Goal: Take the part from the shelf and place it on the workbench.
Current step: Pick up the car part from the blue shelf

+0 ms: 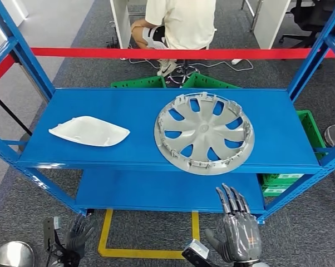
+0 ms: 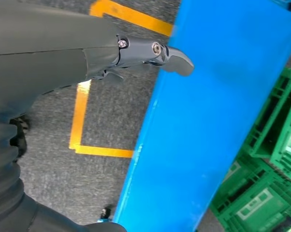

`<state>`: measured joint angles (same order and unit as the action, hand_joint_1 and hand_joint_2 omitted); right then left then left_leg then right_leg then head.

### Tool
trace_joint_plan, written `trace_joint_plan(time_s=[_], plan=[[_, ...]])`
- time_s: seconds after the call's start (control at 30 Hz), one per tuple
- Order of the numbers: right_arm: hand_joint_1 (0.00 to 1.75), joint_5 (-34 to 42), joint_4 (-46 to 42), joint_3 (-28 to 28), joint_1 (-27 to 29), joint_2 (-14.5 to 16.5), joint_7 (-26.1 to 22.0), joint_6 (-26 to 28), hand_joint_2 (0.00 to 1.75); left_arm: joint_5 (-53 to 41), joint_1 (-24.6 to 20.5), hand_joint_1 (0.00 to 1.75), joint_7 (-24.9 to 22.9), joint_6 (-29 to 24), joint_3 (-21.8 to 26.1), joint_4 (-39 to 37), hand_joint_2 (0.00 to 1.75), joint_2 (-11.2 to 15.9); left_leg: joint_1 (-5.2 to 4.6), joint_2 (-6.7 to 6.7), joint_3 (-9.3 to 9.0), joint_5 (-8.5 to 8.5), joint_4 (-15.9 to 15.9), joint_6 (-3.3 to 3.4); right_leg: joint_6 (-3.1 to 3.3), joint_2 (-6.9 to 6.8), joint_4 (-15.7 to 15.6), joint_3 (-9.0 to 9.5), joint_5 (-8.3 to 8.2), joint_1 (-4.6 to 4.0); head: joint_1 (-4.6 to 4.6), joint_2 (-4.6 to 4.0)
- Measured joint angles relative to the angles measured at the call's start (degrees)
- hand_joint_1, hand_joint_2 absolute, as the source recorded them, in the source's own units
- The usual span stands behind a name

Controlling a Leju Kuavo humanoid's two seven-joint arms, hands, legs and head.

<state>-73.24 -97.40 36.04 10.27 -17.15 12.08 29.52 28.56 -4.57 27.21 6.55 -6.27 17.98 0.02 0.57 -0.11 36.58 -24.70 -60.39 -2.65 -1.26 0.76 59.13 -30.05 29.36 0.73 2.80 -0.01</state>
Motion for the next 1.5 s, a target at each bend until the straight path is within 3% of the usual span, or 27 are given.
trace_joint_plan(time_s=[0.07, 0.17, 0.23, 0.3, 0.33, 0.37, 0.4, 0.47, 0.5, 0.53, 0.6, 0.67, 0.73, 0.8, 0.83, 0.87, 0.9, 0.97, 1.03, 1.1, 1.13, 1.23, 1.3, 1.4, 1.5], plan=[[0.0, -0.1, 0.1, 0.0, -0.2, 0.1, -0.1, -0.2, 1.75, -0.3, 0.0, 0.0, -0.1, 0.0, 0.2, 0.0, 1.75, -0.1, -0.01, 0.09, -0.49, 0.63, 2.2, 0.74, -0.81, 0.07, -0.2, 0.68, 0.78, -0.22, 0.09, 0.0], [0.0, -0.2, 0.3, 0.2, -0.5, 0.2, -0.2, -0.4, 1.75, -0.9, -0.1, 0.0, -0.2, 0.1, 0.6, 0.0, 1.75, -0.2, 0.14, -0.11, -1.61, 0.48, 2.3, 2.14, -1.8, -0.15, 0.6, 1.22, 1.66, -0.19, -0.18, 0.01], [0.0, -0.2, 0.4, 0.2, -0.7, 0.3, -0.2, -0.6, 1.75, -1.4, -0.1, 0.0, -0.3, 0.2, 1.1, 0.0, 1.75, -0.2, 0.08, -0.14, -2.44, 0.13, 2.3, 2.85, -2.11, -0.36, 5.8, -1.68, 3.54, -0.18, -0.47, 0.01], [0.0, -0.2, 0.6, 0.3, -0.8, 0.4, -0.1, -0.8, 1.75, -2.0, -0.1, 0.0, -0.5, 0.3, 1.7, 0.0, 1.75, -0.2, -0.11, -0.16, -2.99, -0.49, 2.3, 3.25, -2.16, -0.38, 13.2, -6.79, 6.3, -0.21, -0.63, 0.01], [0.0, -0.2, 0.8, 0.3, -0.7, 0.4, 0.0, -0.9, 1.75, -2.3, 0.0, 0.0, -0.6, 0.4, 2.0, 0.0, 1.75, -0.2, -0.2, -0.22, -3.35, -0.87, 2.3, 3.35, -2.1, -0.38, 15.4, -8.81, 7.06, -0.23, -0.64, 0.01], [0.0, -0.1, 0.9, 0.3, -0.7, 0.4, 0.0, -1.0, 1.75, -2.6, 0.1, 0.0, -0.6, 0.4, 2.3, 0.0, 1.75, -0.3, -0.29, -0.3, -3.84, -1.27, 2.3, 3.38, -1.95, -0.38, 15.5, -9.83, 6.72, -0.28, -0.65, 0.01], [0.0, -0.1, 1.0, 0.4, -0.6, 0.4, 0.1, -1.1, 1.75, -2.9, 0.1, 0.0, -0.7, 0.5, 2.6, 0.0, 1.75, -0.3, -0.37, -0.41, -4.45, -1.7, 2.3, 3.36, -1.69, -0.37, 13.6, -9.83, 5.02, -0.36, -0.65, 0.01], [0.0, -0.1, 1.1, 0.4, -0.6, 0.4, 0.3, -1.3, 1.75, -3.4, 0.1, 0.0, -0.8, 0.6, 3.1, 0.0, 1.75, -0.5, -0.49, -0.54, -5.79, -2.62, 2.3, 3.18, -0.85, -0.39, 6.4, -7.93, -0.75, -0.72, -0.65, 0.01], [0.0, -0.1, 1.2, 0.4, -0.6, 0.4, 0.3, -1.3, 1.75, -3.6, 0.1, 0.0, -0.8, 0.7, 3.3, 0.0, 1.75, -0.6, -0.55, -0.61, -6.28, -3.05, 2.3, 2.98, -0.49, -0.39, 3.4, -7.01, -2.42, -0.93, -0.67, 0.01], [0.0, 0.0, 1.2, 0.4, -0.6, 0.4, 0.4, -1.4, 1.75, -3.7, 0.0, 0.0, -0.9, 0.7, 3.5, 0.0, 1.75, -0.7, -0.56, -0.65, -6.55, -3.44, 2.4, 2.67, -0.18, -0.38, 1.6, -6.24, -3.33, -1.14, -0.66, 0.01], [0.0, 0.1, 1.3, 0.4, -0.7, 0.4, 0.4, -1.6, 1.75, -4.1, 0.0, 0.0, -1.0, 0.8, 4.0, 0.0, 1.75, -0.7, -0.59, -0.71, -6.92, -3.49, 2.2, 1.91, 0.36, -0.28, 0.6, -5.81, -3.32, -1.3, -0.65, 0.01], [0.0, 0.2, 1.4, 0.3, -0.7, 0.5, 0.4, -1.9, 1.75, -4.6, 0.0, 0.0, -1.0, 0.9, 4.4, 0.0, 0.87, -0.7, -0.57, -0.63, -7.16, -3.85, 1.4, 1.25, 0.96, -0.27, 0.0, -4.86, -4.37, -1.06, -0.54, 0.02], [0.0, 0.5, 1.6, 0.3, -0.9, 0.6, 0.3, -2.4, 1.75, -5.0, -0.1, 0.0, -1.2, 1.1, 4.7, 0.0, 0.0, -0.8, -0.5, -0.56, -5.42, -6.23, -2.2, 0.77, 1.22, -0.34, -0.3, -3.89, -4.7, -0.74, -0.26, 0.02], [0.0, 0.7, 1.9, 0.3, -1.1, 0.7, 0.3, -2.8, 1.75, -5.4, -0.3, 0.0, -1.4, 1.2, 5.1, 0.0, 0.0, -0.9, -0.37, -0.55, -1.41, -9.4, -8.8, 0.33, 1.32, -0.32, -0.4, -3.81, -4.55, -0.62, 0.0, 0.01], [0.0, 0.8, 2.1, 0.3, -1.1, 0.8, 0.3, -2.9, 1.75, -5.6, -0.2, 0.0, -1.6, 1.2, 5.4, 0.0, 0.0, -0.9, -0.26, -0.54, 0.47, -10.15, -11.3, 0.08, 1.3, -0.3, -0.4, -3.78, -4.41, -0.53, 0.04, 0.01], [0.0, 0.8, 2.4, 0.3, -1.1, 0.8, 0.3, -3.0, 1.75, -5.7, -0.1, 0.0, -1.6, 1.2, 5.6, 0.0, 0.0, -0.9, -0.15, -0.54, 1.55, -9.78, -12.1, -0.14, 1.22, -0.25, -0.4, -3.69, -4.26, -0.41, 0.05, 0.01], [0.0, 0.8, 2.7, 0.3, -1.1, 0.8, 0.3, -3.0, 1.75, -5.8, -0.1, 0.0, -1.7, 1.2, 5.8, 0.0, 0.0, -0.9, -0.01, -0.53, 1.63, -8.17, -10.9, -0.4, 1.06, -0.21, -0.3, -3.53, -4.1, -0.23, 0.06, 0.01], [0.0, 0.8, 3.1, 0.3, -1.1, 0.9, 0.3, -3.0, 1.75, -6.0, -0.1, 0.0, -1.7, 1.3, 6.0, 0.0, 0.0, -0.9, 0.47, -0.52, -0.59, -3.02, -4.0, -1.01, 0.51, -0.14, -0.3, -3.08, -3.72, 0.11, 0.11, 0.01], [0.0, 0.8, 3.4, 0.3, -1.3, 0.9, 0.4, -3.3, 1.75, -6.3, -0.2, 0.0, -1.8, 1.4, 6.2, 0.0, 0.0, -1.1, 0.78, -0.62, -2.56, -0.72, 1.7, -0.91, -0.21, -0.06, -0.2, -2.94, -3.39, 0.11, 0.36, 0.01], [0.0, 0.7, 3.8, 0.3, -1.4, 0.9, 0.4, -3.8, 1.75, -6.6, -0.1, 0.0, -2.1, 1.5, 6.5, 0.0, 0.0, -1.3, 0.8, -0.74, -2.85, -0.54, 2.9, 0.05, -0.76, 0.01, -0.2, -3.17, -3.19, -0.11, 0.5, 0.01], [0.0, 0.6, 4.0, 0.3, -1.5, 0.9, 0.5, -4.0, 1.75, -6.8, -0.1, 0.0, -2.2, 1.6, 6.7, 0.0, 0.0, -1.3, 0.84, -0.75, -2.87, -0.05, 2.9, 0.35, -0.62, 0.0, -0.5, -3.25, -3.14, -0.18, 0.39, 0.01], [0.0, 0.4, 4.5, 0.3, -2.2, 0.9, 0.5, -4.5, 1.75, -7.1, -0.1, 0.0, -2.5, 1.7, 7.1, 0.0, 0.0, -1.5, 0.82, -0.81, -2.93, 0.21, 3.0, 0.6, 1.0, -0.01, -0.8, -3.14, -3.21, -0.24, 0.04, 0.01], [0.0, 0.0, 4.9, 0.3, -2.6, 1.0, 0.5, -4.8, 1.75, -7.3, -0.1, 0.0, -2.6, 1.8, 7.3, 0.0, 0.0, -1.6, 0.65, -0.83, -2.94, 0.16, 3.0, 1.02, 1.35, -0.03, -1.1, -3.0, -3.37, -0.22, -0.04, 0.01], [0.0, -1.2, 5.4, 0.3, -3.5, 1.0, 0.3, -5.9, 1.75, -8.1, -0.1, 0.0, -2.7, 2.2, 7.5, 0.0, 0.0, -1.6, 0.51, -0.83, -2.89, 0.14, 3.0, 1.32, 0.48, -0.04, -1.5, -2.49, -3.68, -0.13, -0.07, 0.01], [0.0, -3.7, 6.0, 0.1, -4.7, 1.3, 0.2, -7.6, 1.75, -9.0, -0.2, 0.0, -2.7, 2.5, 7.7, 0.0, 0.0, -1.6, 0.47, -0.81, -2.85, 0.16, 3.0, 1.37, -1.24, -0.01, -1.9, -2.16, -3.84, 0.02, -0.05, 0.01]])
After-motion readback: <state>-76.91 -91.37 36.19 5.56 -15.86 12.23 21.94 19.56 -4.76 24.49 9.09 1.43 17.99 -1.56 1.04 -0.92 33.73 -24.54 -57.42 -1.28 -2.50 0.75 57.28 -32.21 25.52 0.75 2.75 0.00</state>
